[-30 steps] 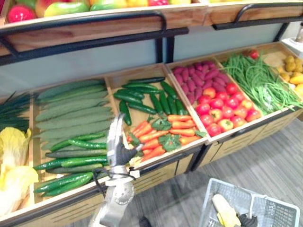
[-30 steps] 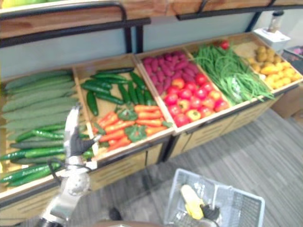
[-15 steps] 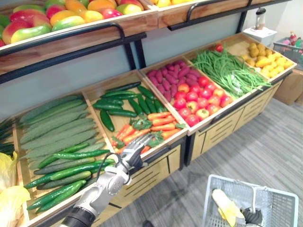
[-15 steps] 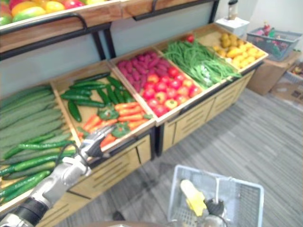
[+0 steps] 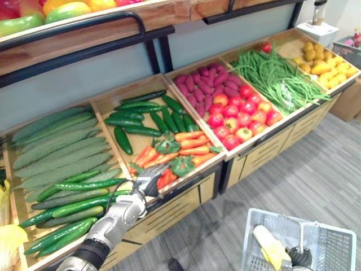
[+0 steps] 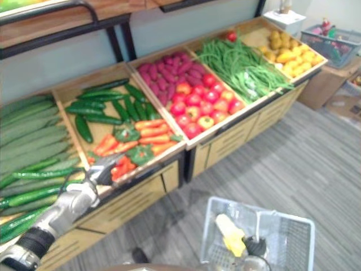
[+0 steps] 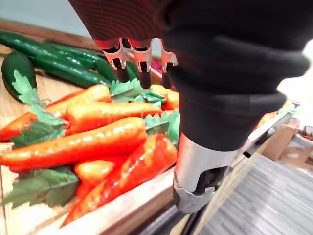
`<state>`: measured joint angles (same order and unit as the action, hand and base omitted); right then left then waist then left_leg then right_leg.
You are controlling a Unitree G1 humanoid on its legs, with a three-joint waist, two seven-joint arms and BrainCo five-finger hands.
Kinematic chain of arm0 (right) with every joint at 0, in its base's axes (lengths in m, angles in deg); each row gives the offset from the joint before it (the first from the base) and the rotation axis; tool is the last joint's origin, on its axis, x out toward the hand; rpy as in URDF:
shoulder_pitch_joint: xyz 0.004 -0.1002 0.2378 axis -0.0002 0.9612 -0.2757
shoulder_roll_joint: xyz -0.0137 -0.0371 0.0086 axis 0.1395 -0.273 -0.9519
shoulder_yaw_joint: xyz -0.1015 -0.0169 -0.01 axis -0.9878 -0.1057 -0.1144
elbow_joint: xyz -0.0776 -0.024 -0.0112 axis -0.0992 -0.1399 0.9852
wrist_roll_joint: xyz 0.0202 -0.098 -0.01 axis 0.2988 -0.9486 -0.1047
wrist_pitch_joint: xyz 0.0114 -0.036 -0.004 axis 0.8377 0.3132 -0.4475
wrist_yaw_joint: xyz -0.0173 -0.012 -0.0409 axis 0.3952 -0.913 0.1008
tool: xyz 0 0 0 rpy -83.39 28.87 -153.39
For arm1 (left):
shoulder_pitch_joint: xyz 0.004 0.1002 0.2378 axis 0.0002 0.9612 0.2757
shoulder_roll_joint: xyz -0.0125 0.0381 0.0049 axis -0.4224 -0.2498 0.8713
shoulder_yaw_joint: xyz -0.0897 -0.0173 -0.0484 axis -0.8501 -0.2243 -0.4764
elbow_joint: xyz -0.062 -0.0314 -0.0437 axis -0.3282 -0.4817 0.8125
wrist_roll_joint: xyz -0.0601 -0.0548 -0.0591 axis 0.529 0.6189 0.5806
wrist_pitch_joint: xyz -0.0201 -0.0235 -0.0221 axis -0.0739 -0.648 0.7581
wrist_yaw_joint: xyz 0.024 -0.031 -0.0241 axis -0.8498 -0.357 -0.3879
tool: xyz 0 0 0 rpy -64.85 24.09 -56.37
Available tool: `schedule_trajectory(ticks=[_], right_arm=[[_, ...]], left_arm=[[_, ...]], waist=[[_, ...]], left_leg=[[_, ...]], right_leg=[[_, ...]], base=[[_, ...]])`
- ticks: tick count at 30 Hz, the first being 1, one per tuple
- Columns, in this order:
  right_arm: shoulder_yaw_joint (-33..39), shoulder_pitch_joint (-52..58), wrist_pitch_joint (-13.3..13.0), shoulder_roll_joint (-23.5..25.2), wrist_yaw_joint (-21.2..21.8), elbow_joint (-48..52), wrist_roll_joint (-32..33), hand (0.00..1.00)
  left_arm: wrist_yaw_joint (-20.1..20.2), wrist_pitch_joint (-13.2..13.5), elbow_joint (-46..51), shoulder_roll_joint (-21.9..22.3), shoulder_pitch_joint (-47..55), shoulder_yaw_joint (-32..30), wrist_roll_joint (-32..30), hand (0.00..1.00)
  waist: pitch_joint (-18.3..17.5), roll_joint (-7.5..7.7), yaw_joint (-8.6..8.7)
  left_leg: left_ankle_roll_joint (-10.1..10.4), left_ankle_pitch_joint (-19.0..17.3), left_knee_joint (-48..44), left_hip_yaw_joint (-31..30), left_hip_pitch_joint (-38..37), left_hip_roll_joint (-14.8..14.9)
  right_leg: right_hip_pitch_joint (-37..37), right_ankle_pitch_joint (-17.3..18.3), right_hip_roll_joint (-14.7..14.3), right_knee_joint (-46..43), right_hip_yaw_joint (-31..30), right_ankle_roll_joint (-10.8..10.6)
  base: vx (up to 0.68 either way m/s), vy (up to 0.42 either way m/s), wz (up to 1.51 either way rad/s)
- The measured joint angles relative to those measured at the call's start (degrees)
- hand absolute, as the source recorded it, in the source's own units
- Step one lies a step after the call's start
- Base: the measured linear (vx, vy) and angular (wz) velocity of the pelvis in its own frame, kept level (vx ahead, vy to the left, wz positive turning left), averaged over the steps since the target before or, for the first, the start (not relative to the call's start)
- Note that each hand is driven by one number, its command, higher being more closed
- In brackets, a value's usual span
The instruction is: Pick vegetable in the basket
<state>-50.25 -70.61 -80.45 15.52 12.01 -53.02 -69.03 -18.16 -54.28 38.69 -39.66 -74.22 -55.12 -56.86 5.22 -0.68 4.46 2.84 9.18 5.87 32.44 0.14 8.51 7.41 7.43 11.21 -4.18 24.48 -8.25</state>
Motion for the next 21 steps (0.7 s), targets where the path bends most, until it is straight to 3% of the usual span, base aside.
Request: schedule_trajectory(ticks=[11,21], right_arm=[[0.0,-0.3,0.0,0.0,0.0,0.7,0.0,1.00],[0.2,0.1,0.0,0.0,0.3,1.5,0.0,1.00]], left_arm=[[-1.3,-3.5,-0.1,1.7,-2.6,-4.8,-0.5,0.00],[-1.0,-3.6,-2.0,1.8,-3.0,-4.9,-0.6,0.00]], waist=[[0.3,-0.47,0.01],[1.1,-0.52,-0.07]], left_leg=[[0.2,-0.1,0.4,-0.2,-0.4,0.1],[0.6,-0.5,0.4,-0.4,-0.1,0.3]], right_leg=[[0.2,0.4,0.0,0.1,0.1,0.6],[-0.4,0.4,0.0,0.1,0.2,0.7]], base=[[-0.02,-0.013,-0.01],[-0.01,-0.003,-0.01]])
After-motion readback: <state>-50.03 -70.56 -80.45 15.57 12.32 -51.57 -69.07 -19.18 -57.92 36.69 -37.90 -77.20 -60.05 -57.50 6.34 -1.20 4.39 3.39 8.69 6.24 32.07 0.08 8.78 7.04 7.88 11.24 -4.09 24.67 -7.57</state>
